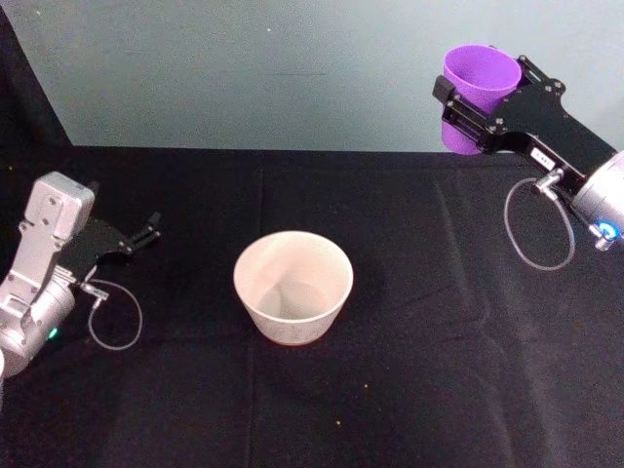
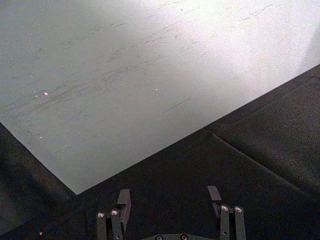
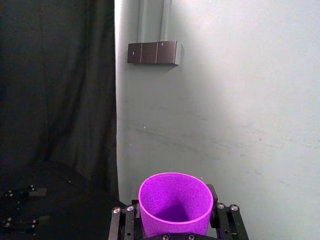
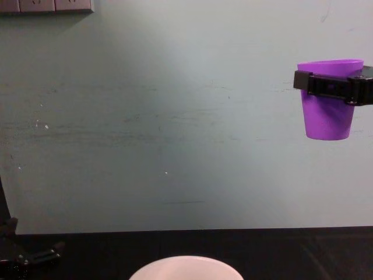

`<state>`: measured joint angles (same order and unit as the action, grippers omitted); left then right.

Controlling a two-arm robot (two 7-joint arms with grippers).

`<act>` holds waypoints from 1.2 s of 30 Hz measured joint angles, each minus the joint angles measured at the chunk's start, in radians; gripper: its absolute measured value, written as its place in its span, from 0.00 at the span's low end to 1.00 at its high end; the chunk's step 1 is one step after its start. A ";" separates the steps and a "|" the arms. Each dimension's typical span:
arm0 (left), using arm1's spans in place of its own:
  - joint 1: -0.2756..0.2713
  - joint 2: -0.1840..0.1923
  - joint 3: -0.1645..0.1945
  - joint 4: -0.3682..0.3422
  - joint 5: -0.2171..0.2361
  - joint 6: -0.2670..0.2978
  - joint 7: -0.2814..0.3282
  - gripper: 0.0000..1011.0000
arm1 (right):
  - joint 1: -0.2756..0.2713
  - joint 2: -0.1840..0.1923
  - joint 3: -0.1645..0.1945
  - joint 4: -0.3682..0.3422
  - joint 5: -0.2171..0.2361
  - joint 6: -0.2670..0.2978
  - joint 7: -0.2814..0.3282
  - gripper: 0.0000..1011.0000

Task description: Pick up the cup and pour the mung beans from the cup into the bowl.

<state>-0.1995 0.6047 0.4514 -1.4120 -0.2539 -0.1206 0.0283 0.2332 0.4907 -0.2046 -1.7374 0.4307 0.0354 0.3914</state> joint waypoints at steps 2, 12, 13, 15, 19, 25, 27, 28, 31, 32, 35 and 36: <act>0.000 0.000 0.000 0.000 0.000 0.000 0.000 0.99 | 0.000 0.000 0.000 0.000 0.000 0.000 0.000 0.74; 0.000 0.000 0.000 0.000 0.000 0.000 0.000 0.99 | 0.055 -0.020 -0.036 0.051 -0.007 -0.011 0.013 0.74; 0.000 0.000 0.000 0.000 0.000 0.000 0.000 0.99 | 0.064 -0.024 -0.041 0.062 -0.007 -0.014 0.017 0.74; 0.000 0.000 0.000 0.000 0.000 0.000 0.000 0.99 | 0.092 -0.036 -0.060 0.095 -0.010 -0.023 0.029 0.74; 0.000 0.000 0.000 0.000 0.000 0.000 0.000 0.99 | 0.137 -0.053 -0.096 0.159 -0.028 -0.046 0.050 0.74; 0.000 0.000 0.000 0.000 0.000 0.000 0.000 0.99 | 0.197 -0.058 -0.178 0.237 -0.142 -0.082 0.064 0.74; 0.000 0.000 0.000 0.000 0.000 0.000 0.000 0.99 | 0.207 -0.057 -0.198 0.250 -0.177 -0.088 0.064 0.74; 0.000 0.000 0.000 0.000 0.000 0.000 0.000 0.99 | 0.214 -0.056 -0.215 0.260 -0.212 -0.093 0.064 0.74; 0.000 0.000 0.000 0.000 0.000 0.000 0.000 0.99 | 0.224 -0.053 -0.244 0.281 -0.281 -0.100 0.057 0.74; 0.000 0.000 0.000 0.000 0.000 0.000 0.000 0.99 | 0.228 -0.051 -0.254 0.285 -0.303 -0.104 0.054 0.74; 0.000 0.000 0.000 0.000 0.000 0.000 0.000 0.99 | 0.241 -0.043 -0.292 0.295 -0.391 -0.120 0.041 0.74; 0.000 0.000 0.000 0.000 0.000 0.000 0.000 0.99 | 0.247 -0.038 -0.313 0.297 -0.446 -0.127 0.031 0.74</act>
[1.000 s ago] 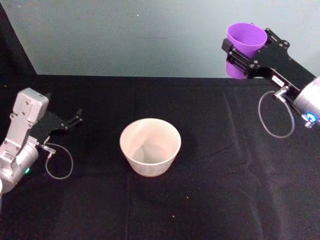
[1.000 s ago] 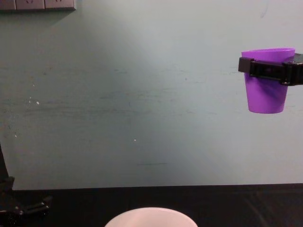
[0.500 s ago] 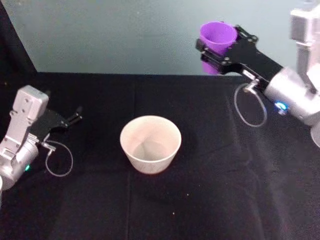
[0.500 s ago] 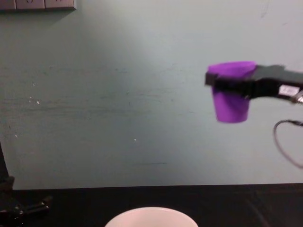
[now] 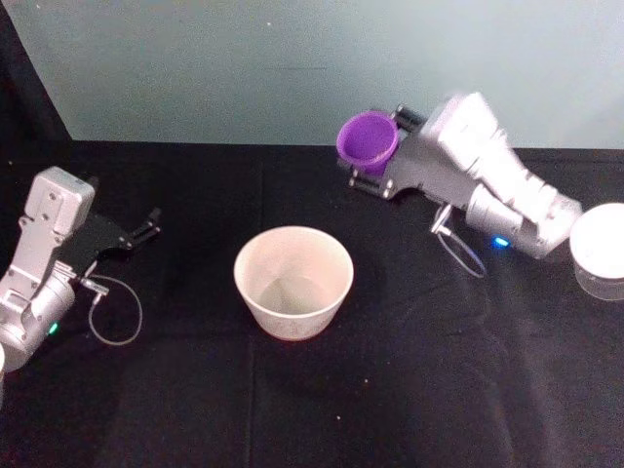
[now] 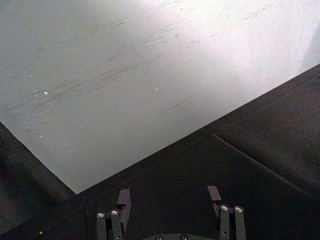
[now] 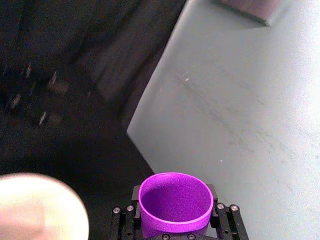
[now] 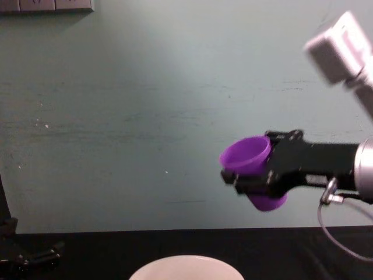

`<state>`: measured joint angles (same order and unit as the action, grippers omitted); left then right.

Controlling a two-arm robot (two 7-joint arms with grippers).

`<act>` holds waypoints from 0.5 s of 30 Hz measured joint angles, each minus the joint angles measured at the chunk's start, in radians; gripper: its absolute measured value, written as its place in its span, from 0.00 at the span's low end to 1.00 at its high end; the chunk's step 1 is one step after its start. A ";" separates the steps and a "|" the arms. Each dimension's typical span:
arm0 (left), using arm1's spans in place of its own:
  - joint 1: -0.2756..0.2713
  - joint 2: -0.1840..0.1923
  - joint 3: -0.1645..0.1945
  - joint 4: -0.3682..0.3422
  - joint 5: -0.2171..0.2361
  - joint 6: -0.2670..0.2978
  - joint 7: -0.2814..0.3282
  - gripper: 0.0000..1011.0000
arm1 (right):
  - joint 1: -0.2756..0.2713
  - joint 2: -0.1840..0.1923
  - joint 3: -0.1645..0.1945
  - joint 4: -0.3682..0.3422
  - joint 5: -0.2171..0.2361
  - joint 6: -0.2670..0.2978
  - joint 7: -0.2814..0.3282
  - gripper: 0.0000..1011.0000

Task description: Pick up the cup and pour the mung beans from the cup into the bowl.

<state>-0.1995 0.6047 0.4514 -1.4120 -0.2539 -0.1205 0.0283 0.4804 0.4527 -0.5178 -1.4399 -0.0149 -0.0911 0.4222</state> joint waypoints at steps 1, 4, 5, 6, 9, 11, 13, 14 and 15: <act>0.000 0.000 0.000 0.000 0.000 0.000 0.000 0.99 | 0.004 0.003 -0.011 0.000 -0.028 -0.002 -0.006 0.74; 0.000 0.000 0.000 0.000 0.000 0.000 0.000 0.99 | 0.018 0.011 -0.052 0.000 -0.134 -0.004 -0.030 0.74; 0.000 0.000 0.000 0.000 0.000 0.000 0.000 0.99 | 0.021 0.012 -0.062 0.000 -0.160 -0.004 -0.036 0.74; 0.000 0.000 0.000 0.000 0.000 0.000 0.000 0.99 | 0.023 0.013 -0.070 -0.001 -0.182 -0.002 -0.042 0.74; 0.000 0.000 0.000 0.000 0.000 0.000 0.000 0.99 | 0.032 0.016 -0.099 -0.004 -0.263 0.006 -0.063 0.74; 0.000 0.000 0.000 0.000 0.000 0.000 0.000 0.99 | 0.036 0.016 -0.110 -0.005 -0.299 0.010 -0.072 0.74; 0.000 0.000 0.000 0.000 0.000 0.000 0.000 0.99 | 0.042 0.015 -0.128 -0.005 -0.345 0.015 -0.081 0.74; 0.000 0.000 0.000 0.000 0.000 0.000 0.000 0.99 | 0.045 0.014 -0.139 -0.005 -0.376 0.018 -0.086 0.74; 0.000 0.000 0.000 0.000 0.000 0.000 0.000 0.99 | 0.047 0.014 -0.144 -0.005 -0.392 0.020 -0.089 0.74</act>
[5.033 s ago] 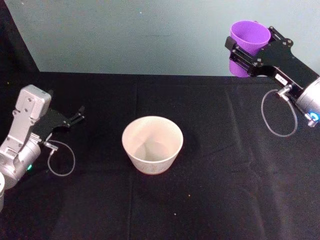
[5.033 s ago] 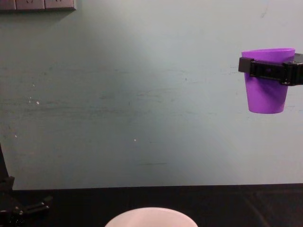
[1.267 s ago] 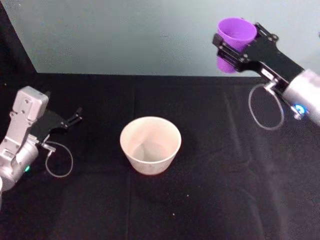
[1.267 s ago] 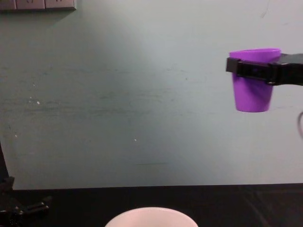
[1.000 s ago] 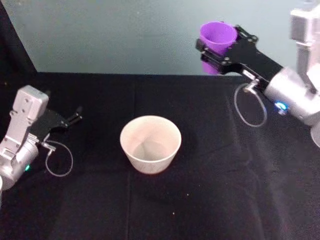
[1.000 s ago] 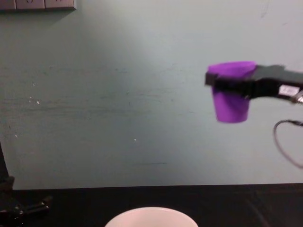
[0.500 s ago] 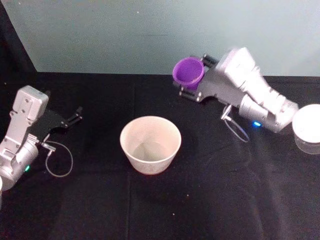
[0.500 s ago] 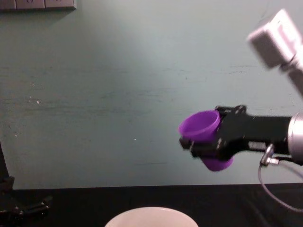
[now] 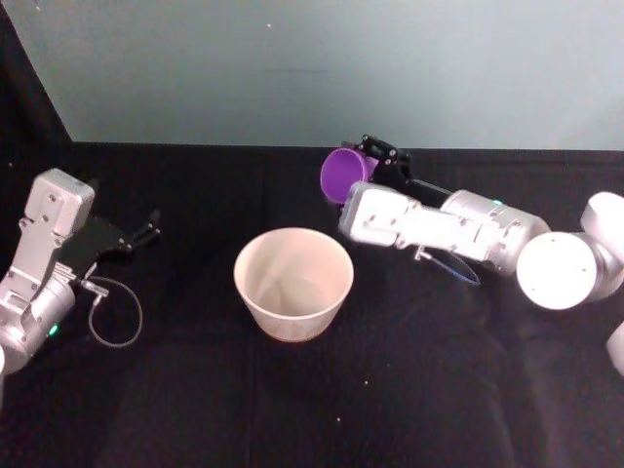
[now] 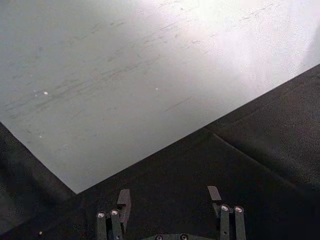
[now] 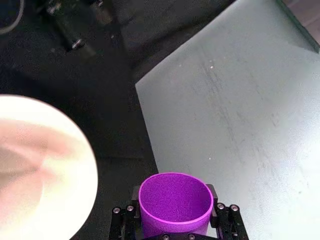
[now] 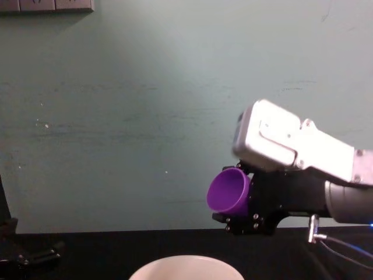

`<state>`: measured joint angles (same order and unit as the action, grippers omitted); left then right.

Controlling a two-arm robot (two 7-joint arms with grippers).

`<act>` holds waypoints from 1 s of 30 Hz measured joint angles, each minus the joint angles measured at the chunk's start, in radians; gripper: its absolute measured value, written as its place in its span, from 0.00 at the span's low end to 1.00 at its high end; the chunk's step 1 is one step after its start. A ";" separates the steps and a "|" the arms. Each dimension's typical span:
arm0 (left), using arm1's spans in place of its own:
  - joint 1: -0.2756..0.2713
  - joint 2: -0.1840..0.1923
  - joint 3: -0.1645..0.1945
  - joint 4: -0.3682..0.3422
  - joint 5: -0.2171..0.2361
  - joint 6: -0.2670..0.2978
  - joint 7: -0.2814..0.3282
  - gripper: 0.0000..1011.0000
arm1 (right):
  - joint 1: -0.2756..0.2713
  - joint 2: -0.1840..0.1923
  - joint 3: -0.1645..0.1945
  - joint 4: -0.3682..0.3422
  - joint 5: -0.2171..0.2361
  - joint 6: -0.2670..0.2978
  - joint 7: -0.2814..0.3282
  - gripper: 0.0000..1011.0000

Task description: Pick up the cup and pour the mung beans from the cup into the bowl.

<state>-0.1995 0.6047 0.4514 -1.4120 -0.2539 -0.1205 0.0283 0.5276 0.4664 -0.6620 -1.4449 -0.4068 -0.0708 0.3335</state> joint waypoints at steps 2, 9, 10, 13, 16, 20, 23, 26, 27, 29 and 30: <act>0.000 0.000 0.000 0.000 0.000 0.000 0.000 0.99 | 0.006 0.001 -0.020 -0.001 -0.057 0.004 -0.015 0.74; 0.000 0.000 0.000 0.000 0.000 0.000 0.000 0.99 | 0.015 0.018 -0.080 -0.018 -0.237 0.016 -0.068 0.74; 0.000 0.000 0.000 0.000 0.000 0.000 0.000 0.99 | 0.015 0.019 -0.085 -0.020 -0.255 0.018 -0.072 0.74; 0.000 0.000 0.000 0.000 0.000 0.000 0.000 0.99 | 0.015 0.025 -0.098 -0.027 -0.304 0.020 -0.085 0.74; 0.000 0.000 0.000 0.000 0.000 0.000 0.000 0.99 | 0.011 0.028 -0.107 -0.033 -0.339 0.021 -0.091 0.74; 0.000 0.000 0.000 0.000 0.000 0.000 0.000 0.99 | 0.009 0.033 -0.115 -0.043 -0.381 0.022 -0.096 0.74; 0.000 0.000 0.000 0.000 0.000 0.000 0.000 0.99 | 0.008 0.035 -0.120 -0.051 -0.411 0.022 -0.103 0.74; 0.000 0.000 0.000 0.000 0.000 0.000 0.000 0.99 | 0.008 0.037 -0.127 -0.056 -0.444 0.022 -0.105 0.74; 0.000 0.000 0.000 0.000 0.000 0.000 0.000 0.99 | 0.008 0.037 -0.128 -0.057 -0.452 0.022 -0.105 0.74; 0.000 0.000 0.000 0.000 0.000 0.000 0.000 0.99 | 0.008 0.038 -0.131 -0.058 -0.472 0.022 -0.106 0.74; 0.000 0.000 0.000 0.000 0.000 0.000 0.000 0.99 | 0.008 0.037 -0.131 -0.058 -0.476 0.022 -0.106 0.74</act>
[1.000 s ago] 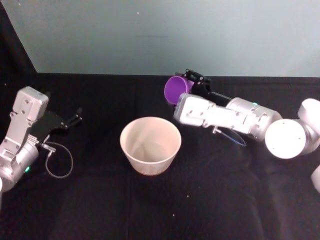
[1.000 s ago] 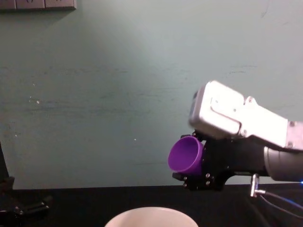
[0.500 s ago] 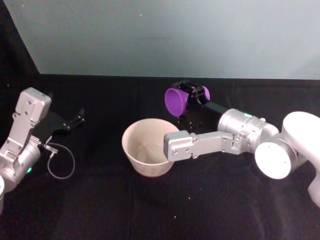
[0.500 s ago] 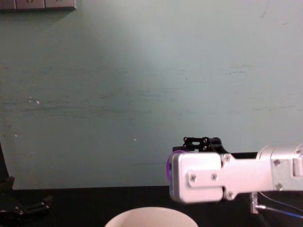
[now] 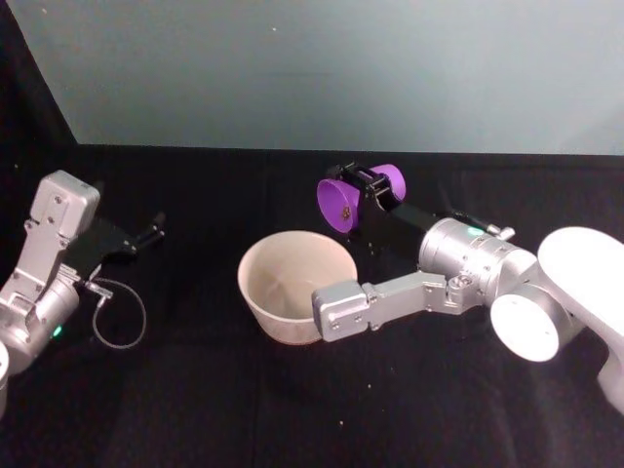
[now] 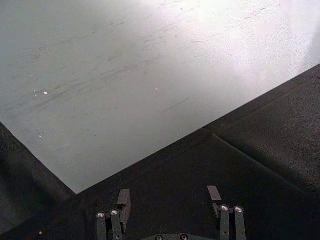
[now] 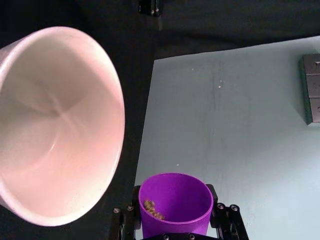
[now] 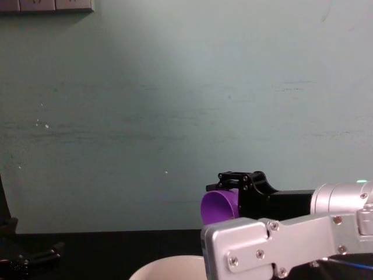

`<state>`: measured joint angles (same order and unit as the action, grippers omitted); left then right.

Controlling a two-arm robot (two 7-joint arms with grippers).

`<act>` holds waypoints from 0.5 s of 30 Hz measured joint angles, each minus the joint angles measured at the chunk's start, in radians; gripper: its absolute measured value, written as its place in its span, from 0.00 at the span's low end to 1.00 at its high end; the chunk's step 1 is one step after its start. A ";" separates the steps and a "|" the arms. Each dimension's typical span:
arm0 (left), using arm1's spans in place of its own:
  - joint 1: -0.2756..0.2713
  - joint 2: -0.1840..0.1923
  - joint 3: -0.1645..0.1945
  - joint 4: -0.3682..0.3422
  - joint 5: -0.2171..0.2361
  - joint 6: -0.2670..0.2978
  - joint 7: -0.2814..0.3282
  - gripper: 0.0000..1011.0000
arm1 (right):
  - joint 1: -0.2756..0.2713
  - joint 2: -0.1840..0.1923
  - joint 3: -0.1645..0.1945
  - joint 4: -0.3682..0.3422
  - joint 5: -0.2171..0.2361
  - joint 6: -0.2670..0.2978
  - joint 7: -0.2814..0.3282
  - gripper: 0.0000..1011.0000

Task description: Pick up the cup and pour the mung beans from the cup into the bowl.

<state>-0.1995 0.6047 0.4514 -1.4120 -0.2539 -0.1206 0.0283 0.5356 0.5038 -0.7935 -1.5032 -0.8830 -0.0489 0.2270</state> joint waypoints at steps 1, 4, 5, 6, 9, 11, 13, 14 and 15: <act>0.000 0.000 0.000 0.000 0.000 0.000 0.000 0.99 | 0.000 -0.001 -0.001 0.000 -0.010 0.000 0.000 0.74; 0.000 0.000 0.000 0.000 0.000 0.000 0.000 0.99 | 0.000 -0.002 -0.004 0.000 -0.030 -0.001 -0.002 0.74; 0.000 0.000 0.000 0.000 0.000 0.000 0.000 0.99 | 0.000 -0.002 -0.007 0.000 -0.045 -0.001 -0.005 0.74; 0.000 0.000 0.000 0.000 0.000 0.000 0.000 0.99 | 0.000 -0.002 -0.009 0.001 -0.053 -0.002 -0.007 0.74; 0.000 0.000 0.000 0.000 0.000 0.000 0.000 0.99 | -0.002 -0.002 -0.011 -0.001 -0.078 -0.002 -0.011 0.74; 0.000 0.000 0.000 0.000 0.000 0.000 0.000 0.99 | -0.003 -0.002 -0.012 -0.003 -0.090 -0.002 -0.012 0.74; 0.000 0.000 0.000 0.000 0.000 0.000 0.000 0.99 | -0.003 -0.003 -0.013 -0.005 -0.106 -0.002 -0.014 0.74; 0.000 0.000 0.000 0.000 0.000 0.000 0.000 0.99 | -0.003 -0.003 -0.015 -0.006 -0.113 -0.001 -0.015 0.74; 0.000 0.000 0.000 0.000 0.000 0.000 0.000 0.99 | -0.003 -0.003 -0.018 -0.008 -0.128 0.003 -0.016 0.74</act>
<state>-0.1995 0.6047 0.4514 -1.4120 -0.2539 -0.1205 0.0283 0.5323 0.5011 -0.8112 -1.5117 -1.0109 -0.0460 0.2108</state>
